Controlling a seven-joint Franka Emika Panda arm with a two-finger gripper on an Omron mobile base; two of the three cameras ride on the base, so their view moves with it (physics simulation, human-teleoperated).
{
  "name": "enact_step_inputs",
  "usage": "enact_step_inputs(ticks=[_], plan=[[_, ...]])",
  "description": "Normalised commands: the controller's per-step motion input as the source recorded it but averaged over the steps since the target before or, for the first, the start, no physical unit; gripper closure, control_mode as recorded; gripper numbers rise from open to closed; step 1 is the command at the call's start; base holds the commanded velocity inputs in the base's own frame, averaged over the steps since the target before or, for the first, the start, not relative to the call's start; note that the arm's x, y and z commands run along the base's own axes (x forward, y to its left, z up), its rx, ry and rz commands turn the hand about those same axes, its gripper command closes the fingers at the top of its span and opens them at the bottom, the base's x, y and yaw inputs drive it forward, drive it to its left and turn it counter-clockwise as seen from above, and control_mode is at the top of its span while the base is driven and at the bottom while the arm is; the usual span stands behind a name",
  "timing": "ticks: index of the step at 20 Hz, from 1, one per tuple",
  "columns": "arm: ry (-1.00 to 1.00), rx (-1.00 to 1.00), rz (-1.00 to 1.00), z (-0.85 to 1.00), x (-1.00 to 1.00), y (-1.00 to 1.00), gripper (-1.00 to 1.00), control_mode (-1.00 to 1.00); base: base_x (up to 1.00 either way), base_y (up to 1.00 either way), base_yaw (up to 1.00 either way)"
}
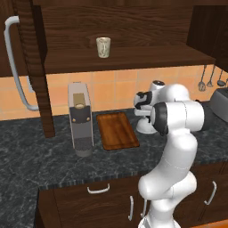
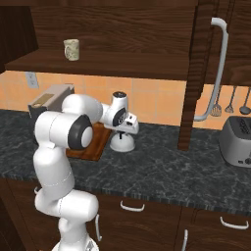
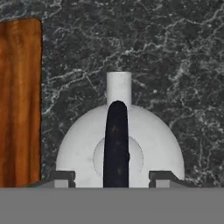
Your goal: Pick the kettle from the counter and place it on the tray. Then pick the mug from the cabinet and place it on the tray. Then close the cabinet doors.
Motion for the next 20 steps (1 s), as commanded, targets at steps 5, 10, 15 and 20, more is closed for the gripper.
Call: enact_step_inputs(ticks=[5, 10, 15, 20], plan=[[0.0, -0.01, 0.0, -0.2, -0.09, 0.02, 1.0, -1.0, 0.0, 0.0, 0.0], [-0.13, -0.01, 0.0, -0.05, -0.6, 0.03, 1.0, -1.0, 0.0, 0.0, 0.0], [-0.24, -0.09, 0.0, 0.2, -0.83, 0.07, 1.0, -1.0, 0.0, 0.0, 0.0], [-0.28, -0.12, 0.03, 0.44, -0.4, 0.24, 1.0, -1.0, 0.0, 0.0, 0.0]])
